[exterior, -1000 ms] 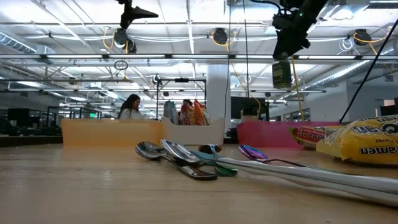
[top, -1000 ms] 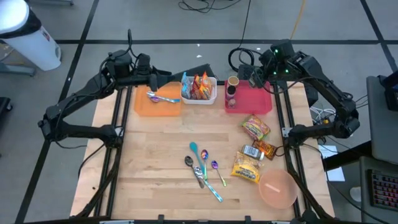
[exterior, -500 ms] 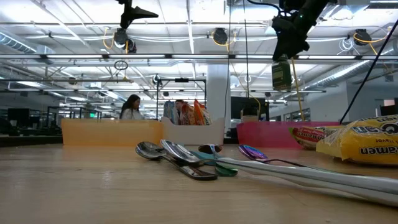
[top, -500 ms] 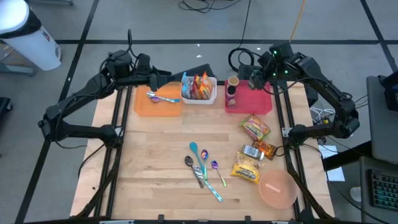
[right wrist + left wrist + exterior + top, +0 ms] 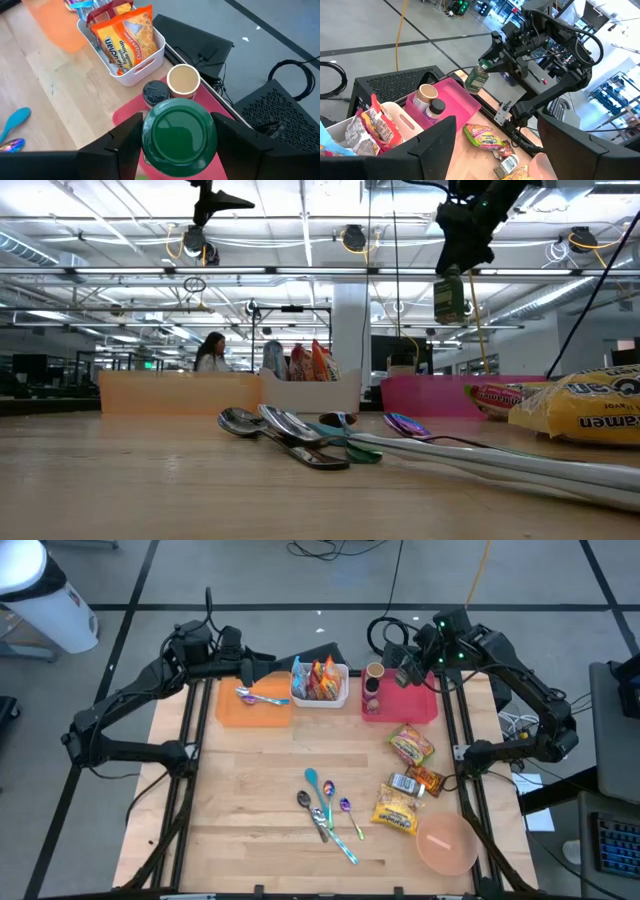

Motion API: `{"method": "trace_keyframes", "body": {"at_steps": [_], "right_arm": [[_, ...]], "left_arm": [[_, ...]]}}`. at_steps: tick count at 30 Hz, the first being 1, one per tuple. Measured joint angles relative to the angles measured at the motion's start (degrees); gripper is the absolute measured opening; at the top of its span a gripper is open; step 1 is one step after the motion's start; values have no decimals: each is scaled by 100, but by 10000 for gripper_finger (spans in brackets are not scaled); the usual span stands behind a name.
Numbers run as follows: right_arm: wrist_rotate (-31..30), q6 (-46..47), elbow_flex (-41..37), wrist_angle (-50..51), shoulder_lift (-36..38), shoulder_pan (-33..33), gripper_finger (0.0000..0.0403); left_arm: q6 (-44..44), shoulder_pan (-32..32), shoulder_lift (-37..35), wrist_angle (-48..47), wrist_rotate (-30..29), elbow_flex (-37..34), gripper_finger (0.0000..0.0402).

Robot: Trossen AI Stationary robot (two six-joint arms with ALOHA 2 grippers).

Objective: Pick & Place Food Item
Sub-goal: Put the green spice bottle into the red bin

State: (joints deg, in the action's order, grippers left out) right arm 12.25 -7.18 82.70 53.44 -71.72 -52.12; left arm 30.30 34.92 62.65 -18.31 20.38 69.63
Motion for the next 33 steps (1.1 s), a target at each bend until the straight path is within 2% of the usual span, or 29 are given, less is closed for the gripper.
{"method": "trace_keyframes", "body": {"at_steps": [10,16,26,33], "right_arm": [[-203,24,0,1,0,0,197],[-743,189,-336,-202,7,62,197],[-990,920,-1753,-2001,11,125,197],[-1434,1122,-2607,-3005,11,200,197]], "left_arm": [[7,4,0,0,-2,-1,285],[2,4,0,0,-59,-2,285],[48,4,0,0,-103,-2,285],[50,4,0,0,-105,-2,285]]}}
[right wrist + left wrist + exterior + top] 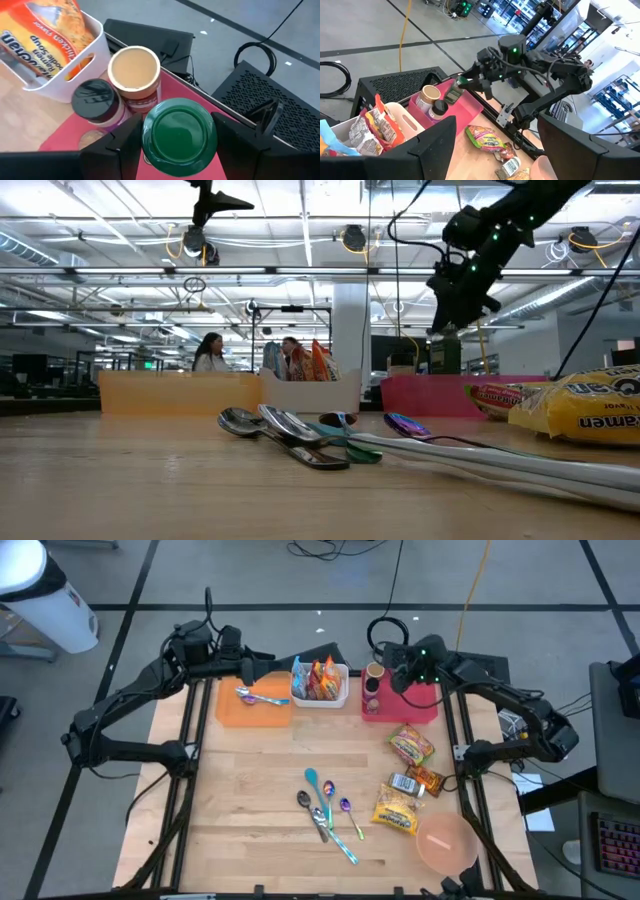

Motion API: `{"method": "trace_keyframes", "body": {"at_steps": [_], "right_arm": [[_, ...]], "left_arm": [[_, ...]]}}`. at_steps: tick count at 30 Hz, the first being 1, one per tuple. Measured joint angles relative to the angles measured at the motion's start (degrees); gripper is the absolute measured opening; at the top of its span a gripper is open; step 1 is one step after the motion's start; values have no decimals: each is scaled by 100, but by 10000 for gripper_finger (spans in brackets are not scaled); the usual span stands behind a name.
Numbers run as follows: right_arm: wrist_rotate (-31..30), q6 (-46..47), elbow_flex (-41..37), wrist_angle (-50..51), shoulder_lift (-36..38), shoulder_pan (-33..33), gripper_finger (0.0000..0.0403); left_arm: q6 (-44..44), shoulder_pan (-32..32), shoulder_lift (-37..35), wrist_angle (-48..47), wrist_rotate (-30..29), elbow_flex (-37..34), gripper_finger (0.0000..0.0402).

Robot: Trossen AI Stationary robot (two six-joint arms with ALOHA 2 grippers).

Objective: Pick & Place Food Item
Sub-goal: Put the green spice bottle into the red bin

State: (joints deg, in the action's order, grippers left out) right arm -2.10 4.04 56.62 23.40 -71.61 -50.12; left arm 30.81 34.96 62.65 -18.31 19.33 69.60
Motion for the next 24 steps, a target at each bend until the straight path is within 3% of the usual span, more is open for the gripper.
{"method": "trace_keyframes", "body": {"at_steps": [10,24], "right_arm": [[-472,262,-666,-965,-18,168,197],[-1016,1257,-684,-1199,-651,316,197]], "left_arm": [[-35,0,0,-2,-197,0,285],[-20,-4,2,-2,-199,0,285]]}}
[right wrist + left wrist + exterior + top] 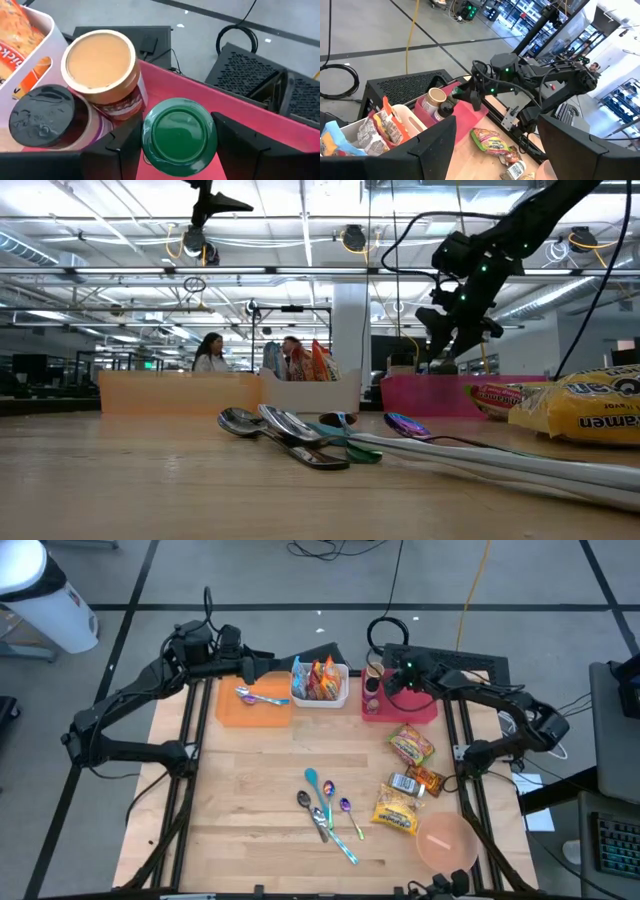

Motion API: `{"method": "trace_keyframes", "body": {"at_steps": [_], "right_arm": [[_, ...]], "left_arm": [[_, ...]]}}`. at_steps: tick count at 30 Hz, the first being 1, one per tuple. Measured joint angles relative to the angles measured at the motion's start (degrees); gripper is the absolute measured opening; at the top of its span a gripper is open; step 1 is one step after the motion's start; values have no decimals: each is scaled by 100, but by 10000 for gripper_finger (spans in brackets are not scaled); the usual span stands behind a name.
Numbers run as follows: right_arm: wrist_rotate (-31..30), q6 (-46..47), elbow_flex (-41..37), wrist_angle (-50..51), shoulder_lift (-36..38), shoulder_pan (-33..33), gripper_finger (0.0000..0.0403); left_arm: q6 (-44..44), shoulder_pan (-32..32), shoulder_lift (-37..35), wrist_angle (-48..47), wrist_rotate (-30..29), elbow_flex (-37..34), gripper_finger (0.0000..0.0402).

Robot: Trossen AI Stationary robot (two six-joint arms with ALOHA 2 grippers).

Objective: Pick & Place Food Item
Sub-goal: Put the green spice bottle into the red bin

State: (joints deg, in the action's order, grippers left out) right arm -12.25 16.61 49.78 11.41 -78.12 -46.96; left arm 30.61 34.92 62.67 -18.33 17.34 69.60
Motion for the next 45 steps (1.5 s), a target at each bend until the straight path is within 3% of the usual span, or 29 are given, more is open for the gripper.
{"method": "trace_keyframes", "body": {"at_steps": [6,29,36,45], "right_arm": [[-307,276,0,-148,-106,17,197],[-258,353,2,-306,-156,19,198],[-244,236,2,-327,-156,20,219],[38,176,4,-477,-156,20,217]], "left_arm": [[9,3,0,-1,-75,0,285],[122,-9,0,-2,-96,0,285],[122,-9,0,-3,-96,0,285],[122,-9,0,-3,-96,0,285]]}}
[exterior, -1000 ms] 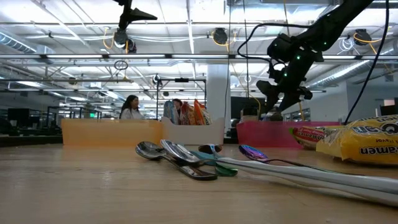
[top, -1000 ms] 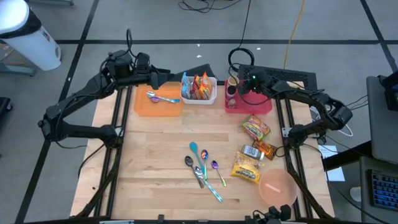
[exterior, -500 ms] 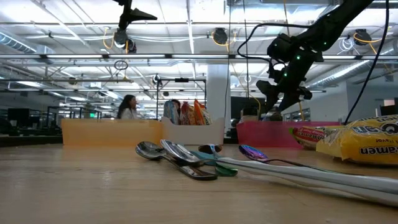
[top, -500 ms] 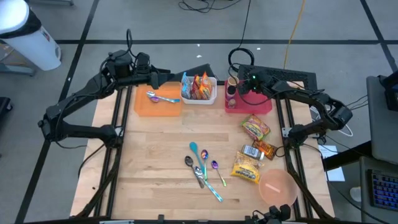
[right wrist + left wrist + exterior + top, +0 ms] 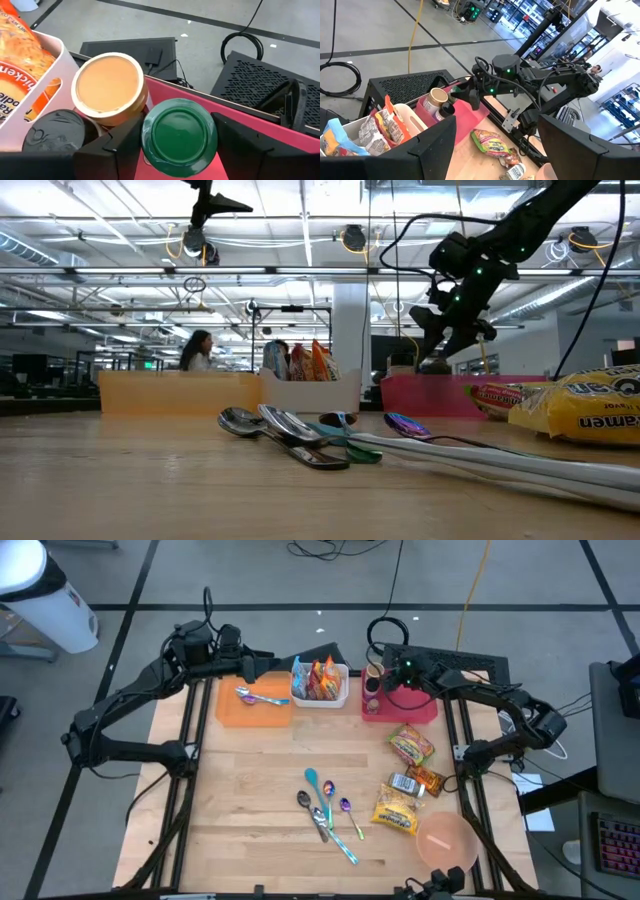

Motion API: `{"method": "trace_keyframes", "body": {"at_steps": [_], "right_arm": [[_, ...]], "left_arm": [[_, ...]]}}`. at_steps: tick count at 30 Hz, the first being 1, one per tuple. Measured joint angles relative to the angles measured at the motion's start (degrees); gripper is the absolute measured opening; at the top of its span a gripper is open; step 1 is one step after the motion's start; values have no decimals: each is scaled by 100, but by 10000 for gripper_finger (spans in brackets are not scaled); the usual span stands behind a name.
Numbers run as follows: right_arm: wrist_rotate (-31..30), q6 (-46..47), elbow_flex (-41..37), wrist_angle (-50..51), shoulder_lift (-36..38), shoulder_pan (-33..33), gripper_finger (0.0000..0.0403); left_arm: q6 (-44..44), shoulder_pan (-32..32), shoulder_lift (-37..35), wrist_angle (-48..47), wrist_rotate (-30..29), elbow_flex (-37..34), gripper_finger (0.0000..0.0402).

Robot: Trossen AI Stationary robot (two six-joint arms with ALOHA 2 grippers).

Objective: Pick & Place Food Item
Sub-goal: Put the green spice bottle into the red bin, then put the black spoon into the orange bin

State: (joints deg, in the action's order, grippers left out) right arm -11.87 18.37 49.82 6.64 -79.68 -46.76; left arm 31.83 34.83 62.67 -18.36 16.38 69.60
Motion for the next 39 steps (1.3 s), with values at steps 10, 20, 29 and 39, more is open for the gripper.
{"method": "trace_keyframes", "body": {"at_steps": [10,20,29,39], "right_arm": [[-27,-2,4,-13,0,0,214],[-27,-2,4,-93,0,0,202],[-5,-364,4,-149,174,-2,205],[1130,-1255,4,-213,972,21,199]], "left_arm": [[-2,0,0,-1,0,0,285],[-2,0,0,-1,-2,0,285],[-2,0,0,-1,-2,0,285],[-155,0,0,-3,-4,0,285]]}}
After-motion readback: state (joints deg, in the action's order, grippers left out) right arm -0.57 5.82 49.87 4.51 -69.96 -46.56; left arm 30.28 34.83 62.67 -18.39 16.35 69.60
